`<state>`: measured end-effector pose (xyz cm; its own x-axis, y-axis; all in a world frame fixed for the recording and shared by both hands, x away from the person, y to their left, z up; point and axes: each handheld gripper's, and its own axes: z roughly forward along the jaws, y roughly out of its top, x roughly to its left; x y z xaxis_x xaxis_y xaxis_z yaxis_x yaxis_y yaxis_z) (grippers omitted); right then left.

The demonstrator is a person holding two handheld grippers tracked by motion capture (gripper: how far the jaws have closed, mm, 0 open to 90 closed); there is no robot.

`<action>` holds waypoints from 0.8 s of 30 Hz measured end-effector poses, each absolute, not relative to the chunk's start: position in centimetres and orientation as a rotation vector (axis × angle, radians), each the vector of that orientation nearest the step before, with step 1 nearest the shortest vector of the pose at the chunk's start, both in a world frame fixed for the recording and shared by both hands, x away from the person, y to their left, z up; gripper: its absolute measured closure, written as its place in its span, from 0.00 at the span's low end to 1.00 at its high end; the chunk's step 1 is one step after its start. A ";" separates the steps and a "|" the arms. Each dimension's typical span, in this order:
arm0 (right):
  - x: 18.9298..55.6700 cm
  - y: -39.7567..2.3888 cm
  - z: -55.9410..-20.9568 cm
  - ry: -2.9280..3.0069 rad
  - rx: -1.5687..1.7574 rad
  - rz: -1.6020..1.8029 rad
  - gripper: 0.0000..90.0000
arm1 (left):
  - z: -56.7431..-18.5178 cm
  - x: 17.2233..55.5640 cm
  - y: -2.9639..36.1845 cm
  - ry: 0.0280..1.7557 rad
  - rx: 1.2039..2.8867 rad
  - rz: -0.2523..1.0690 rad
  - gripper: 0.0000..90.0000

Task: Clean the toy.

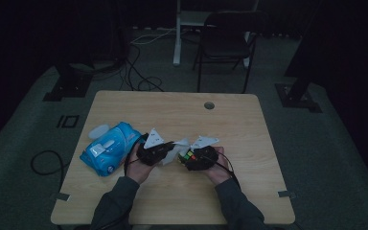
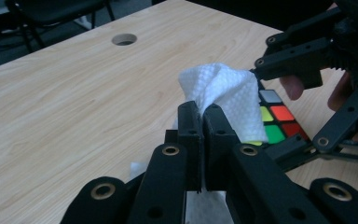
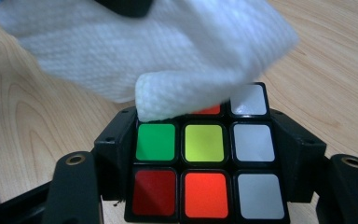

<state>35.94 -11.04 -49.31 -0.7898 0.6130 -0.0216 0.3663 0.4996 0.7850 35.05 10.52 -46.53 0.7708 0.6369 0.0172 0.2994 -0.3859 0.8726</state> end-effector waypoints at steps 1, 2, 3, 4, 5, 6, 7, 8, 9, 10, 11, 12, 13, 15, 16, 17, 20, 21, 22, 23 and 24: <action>35.9 -11.0 -49.3 2.450 0.820 1.178 0.38 | -46.6 35.0 10.3 0.702 1.992 0.429 0.98; 35.9 -11.0 -49.3 2.451 0.817 1.177 0.38 | -46.7 35.0 10.1 0.698 1.994 0.426 0.98; 35.9 -11.0 -49.3 2.451 0.814 1.176 0.38 | -46.7 35.0 9.9 0.694 1.997 0.422 0.98; 35.9 -11.0 -49.3 2.451 0.813 1.176 0.38 | -46.7 35.0 9.8 0.691 1.999 0.420 0.98; 35.9 -11.0 -49.3 2.451 0.815 1.176 0.38 | -46.8 35.0 9.6 0.687 2.001 0.416 0.98; 35.9 -11.0 -49.3 2.451 0.815 1.176 0.38 | -46.8 35.0 9.6 0.687 2.001 0.416 0.98; 35.9 -11.0 -49.3 2.451 0.814 1.175 0.38 | -46.8 35.0 9.4 0.682 1.998 0.410 0.98; 35.9 -11.0 -49.3 2.452 0.816 1.176 0.38 | -46.7 35.0 9.3 0.678 2.001 0.407 0.98; 35.9 -11.0 -49.3 2.452 0.817 1.176 0.38 | -46.7 34.9 9.2 0.675 1.999 0.404 0.98; 35.9 -11.0 -49.4 2.453 0.815 1.176 0.38 | -46.6 34.9 9.1 0.671 1.998 0.402 0.98; 36.0 -11.0 -49.4 2.454 0.815 1.173 0.38 | -46.6 34.8 9.0 0.666 1.998 0.402 0.98; 36.0 -11.0 -49.4 2.456 0.816 1.171 0.38 | -46.5 34.7 8.9 0.661 1.996 0.400 0.98; 36.0 -11.0 -49.5 2.456 0.823 1.171 0.38 | -46.4 34.7 8.8 0.656 1.995 0.399 0.98; 36.1 -11.0 -49.7 2.456 0.826 1.167 0.38 | -46.2 34.6 8.8 0.646 1.995 0.397 0.98; 36.1 -11.1 -49.8 2.459 0.826 1.163 0.38 | -46.0 34.5 8.7 0.642 1.988 0.393 0.98; 36.2 -11.1 -49.8 2.460 0.830 1.161 0.38 | -45.9 34.5 8.7 0.638 1.984 0.390 0.98; 36.3 -11.2 -50.0 2.465 0.845 1.159 0.38 | -45.5 34.3 8.6 0.626 1.972 0.382 0.98; 36.4 -11.2 -50.1 2.466 0.846 1.159 0.38 | -45.4 34.3 8.6 0.624 1.967 0.381 0.98; 36.4 -11.2 -50.1 2.468 0.845 1.155 0.38 | -45.2 34.2 8.6 0.621 1.964 0.380 0.98; 36.4 -11.2 -50.1 2.468 0.846 1.153 0.38 | -45.1 34.2 8.6 0.620 1.960 0.375 0.98; 36.4 -11.2 -50.1 2.468 0.847 1.153 0.38 | -45.1 34.2 8.5 0.619 1.954 0.373 0.98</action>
<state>36.38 -11.23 -50.15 -0.7859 0.6182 -0.0109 0.3883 0.5072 0.7694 34.22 8.53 -45.08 0.8208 0.5712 -0.0089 0.2596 -0.3591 0.8965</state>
